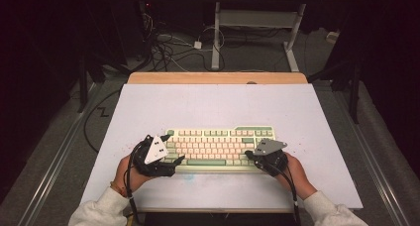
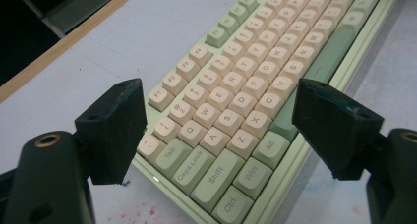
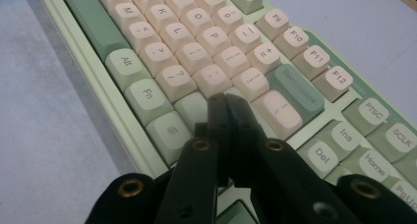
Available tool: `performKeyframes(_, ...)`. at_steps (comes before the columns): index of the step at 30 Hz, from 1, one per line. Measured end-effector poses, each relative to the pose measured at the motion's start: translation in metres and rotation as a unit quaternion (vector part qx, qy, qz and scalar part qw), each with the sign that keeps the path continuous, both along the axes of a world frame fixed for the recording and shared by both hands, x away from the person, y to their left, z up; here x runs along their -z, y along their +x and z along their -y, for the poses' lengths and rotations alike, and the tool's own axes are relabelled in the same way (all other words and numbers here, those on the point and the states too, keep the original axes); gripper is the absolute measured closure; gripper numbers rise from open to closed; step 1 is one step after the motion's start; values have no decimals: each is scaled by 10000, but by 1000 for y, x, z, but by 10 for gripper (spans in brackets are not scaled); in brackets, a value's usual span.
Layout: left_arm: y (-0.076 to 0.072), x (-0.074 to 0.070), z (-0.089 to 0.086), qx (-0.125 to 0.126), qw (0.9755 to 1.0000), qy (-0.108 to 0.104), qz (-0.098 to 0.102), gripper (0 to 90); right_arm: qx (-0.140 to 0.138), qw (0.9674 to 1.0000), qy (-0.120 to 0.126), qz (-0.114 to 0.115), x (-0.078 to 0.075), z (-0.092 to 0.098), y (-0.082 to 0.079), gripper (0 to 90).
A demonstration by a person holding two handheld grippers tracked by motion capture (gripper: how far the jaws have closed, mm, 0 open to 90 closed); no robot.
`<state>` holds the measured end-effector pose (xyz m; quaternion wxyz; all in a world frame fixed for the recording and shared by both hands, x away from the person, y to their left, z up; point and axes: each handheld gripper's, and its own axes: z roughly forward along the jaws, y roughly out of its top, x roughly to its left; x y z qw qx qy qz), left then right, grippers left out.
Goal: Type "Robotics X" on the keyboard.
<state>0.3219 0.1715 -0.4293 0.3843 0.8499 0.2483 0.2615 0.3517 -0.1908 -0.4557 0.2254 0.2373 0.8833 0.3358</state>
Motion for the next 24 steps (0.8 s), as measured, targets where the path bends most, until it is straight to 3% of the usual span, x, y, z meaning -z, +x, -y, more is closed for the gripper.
performKeyframes(3,1,-1,1,-93,9999,58,-19,203,7,10000,6,2,0,0,0,900)
performKeyframes(16,10,-12,5,-139,9999,-47,-45,275,10,10000,-13,22,0,0,-1,900)
performKeyframes(19,13,-14,6,-55,9999,-94,-80,356,7,10000,-18,27,0,0,-1,900)
performKeyframes(22,15,-14,7,49,9999,-96,-122,470,7,10000,-19,30,0,0,-1,900)
performKeyframes(23,16,-14,7,87,9998,-127,-131,558,7,10000,-18,30,0,0,-1,900)
performKeyframes(24,17,-14,7,100,9998,-129,-142,572,6,10000,-18,28,0,0,-1,900)
